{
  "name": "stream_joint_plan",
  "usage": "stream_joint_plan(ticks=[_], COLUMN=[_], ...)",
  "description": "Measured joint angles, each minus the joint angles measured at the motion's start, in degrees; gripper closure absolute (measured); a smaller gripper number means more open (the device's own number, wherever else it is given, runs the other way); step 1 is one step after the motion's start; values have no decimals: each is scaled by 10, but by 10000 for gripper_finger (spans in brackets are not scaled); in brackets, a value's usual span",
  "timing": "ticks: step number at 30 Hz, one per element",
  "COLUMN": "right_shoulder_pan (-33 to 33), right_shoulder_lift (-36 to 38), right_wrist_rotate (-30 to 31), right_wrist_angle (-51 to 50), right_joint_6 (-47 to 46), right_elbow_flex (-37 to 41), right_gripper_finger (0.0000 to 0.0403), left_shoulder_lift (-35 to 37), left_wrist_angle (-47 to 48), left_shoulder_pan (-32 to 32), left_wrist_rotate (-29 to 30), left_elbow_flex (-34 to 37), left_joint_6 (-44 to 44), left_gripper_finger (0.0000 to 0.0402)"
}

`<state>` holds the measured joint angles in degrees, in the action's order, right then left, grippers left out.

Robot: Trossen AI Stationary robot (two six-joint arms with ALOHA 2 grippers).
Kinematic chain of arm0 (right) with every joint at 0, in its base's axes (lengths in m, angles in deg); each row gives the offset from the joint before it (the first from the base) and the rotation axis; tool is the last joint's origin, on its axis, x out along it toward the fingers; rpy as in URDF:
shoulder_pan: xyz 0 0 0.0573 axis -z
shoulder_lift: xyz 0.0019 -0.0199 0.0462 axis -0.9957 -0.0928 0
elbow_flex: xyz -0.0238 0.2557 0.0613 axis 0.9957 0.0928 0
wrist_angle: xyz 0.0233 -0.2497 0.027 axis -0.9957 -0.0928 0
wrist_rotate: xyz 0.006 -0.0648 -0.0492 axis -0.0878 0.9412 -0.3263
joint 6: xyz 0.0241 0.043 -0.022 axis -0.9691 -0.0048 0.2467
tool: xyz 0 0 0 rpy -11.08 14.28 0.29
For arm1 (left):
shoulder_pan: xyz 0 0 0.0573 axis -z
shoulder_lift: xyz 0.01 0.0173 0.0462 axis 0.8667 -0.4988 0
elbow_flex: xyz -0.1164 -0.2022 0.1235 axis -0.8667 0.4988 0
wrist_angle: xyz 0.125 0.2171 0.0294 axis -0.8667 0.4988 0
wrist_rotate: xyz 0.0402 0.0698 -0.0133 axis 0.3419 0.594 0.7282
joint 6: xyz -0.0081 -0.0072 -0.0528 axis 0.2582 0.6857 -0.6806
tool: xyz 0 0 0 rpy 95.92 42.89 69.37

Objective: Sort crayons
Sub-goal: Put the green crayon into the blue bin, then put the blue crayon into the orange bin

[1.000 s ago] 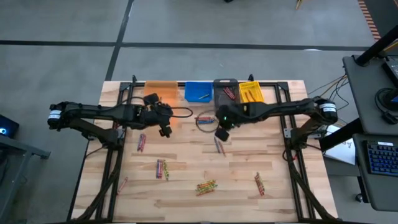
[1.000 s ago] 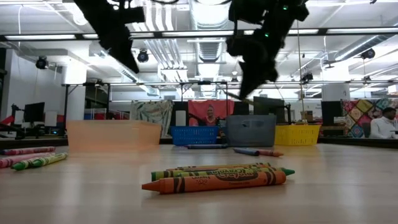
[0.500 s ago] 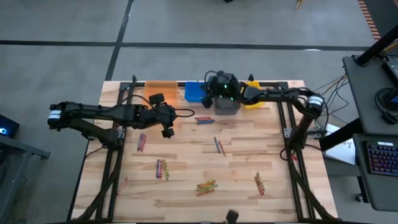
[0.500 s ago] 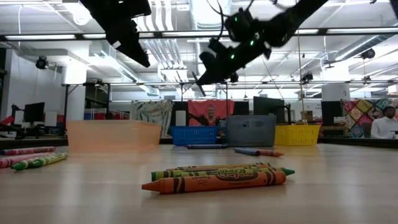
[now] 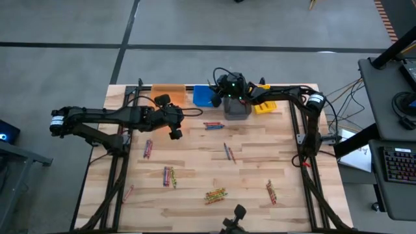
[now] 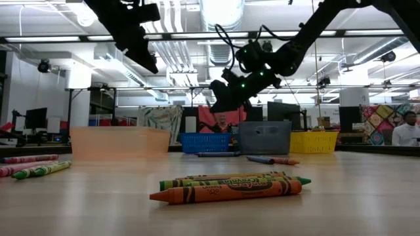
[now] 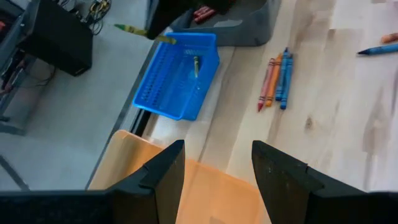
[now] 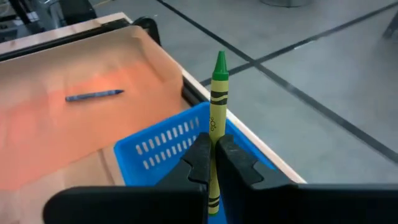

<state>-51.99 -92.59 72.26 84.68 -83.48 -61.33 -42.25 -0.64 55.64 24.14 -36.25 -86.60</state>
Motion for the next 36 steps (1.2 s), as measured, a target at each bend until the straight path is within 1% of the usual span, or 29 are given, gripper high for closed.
stream_joint_plan(ticks=[5,15,18,21,23,25,31,34,36], right_shoulder_pan=[0,-1,-1,-2,-4,-9,-51,-83,-110], right_shoulder_lift=[-8,-5,5,37,66,99,206,249,274], right_wrist_rotate=[0,-3,-26,-78,-111,-122,-124,-124,-124], right_wrist_angle=[-3,0,-5,-24,-58,-99,-255,-336,-372], right_joint_6=[1,-12,-32,-44,-45,-42,-38,-40,-45], right_elbow_flex=[-1,-1,-1,0,0,0,1,3,9], right_gripper_finger=[377,299,287,283,284,288,300,306,310], left_shoulder_lift=[0,-9,-17,-25,-31,-37,-63,-82,-96], left_wrist_angle=[0,-31,-37,-41,-45,-55,-100,-129,-153], left_shoulder_pan=[-13,-17,-17,-17,-17,-17,-17,-17,-17], left_wrist_rotate=[0,0,0,0,-5,-21,-78,-104,-128], left_elbow_flex=[1,1,1,1,1,1,1,1,1], left_joint_6=[0,17,25,26,26,26,27,35,43], left_gripper_finger=[232,232,232,232,232,232,232,232,232])
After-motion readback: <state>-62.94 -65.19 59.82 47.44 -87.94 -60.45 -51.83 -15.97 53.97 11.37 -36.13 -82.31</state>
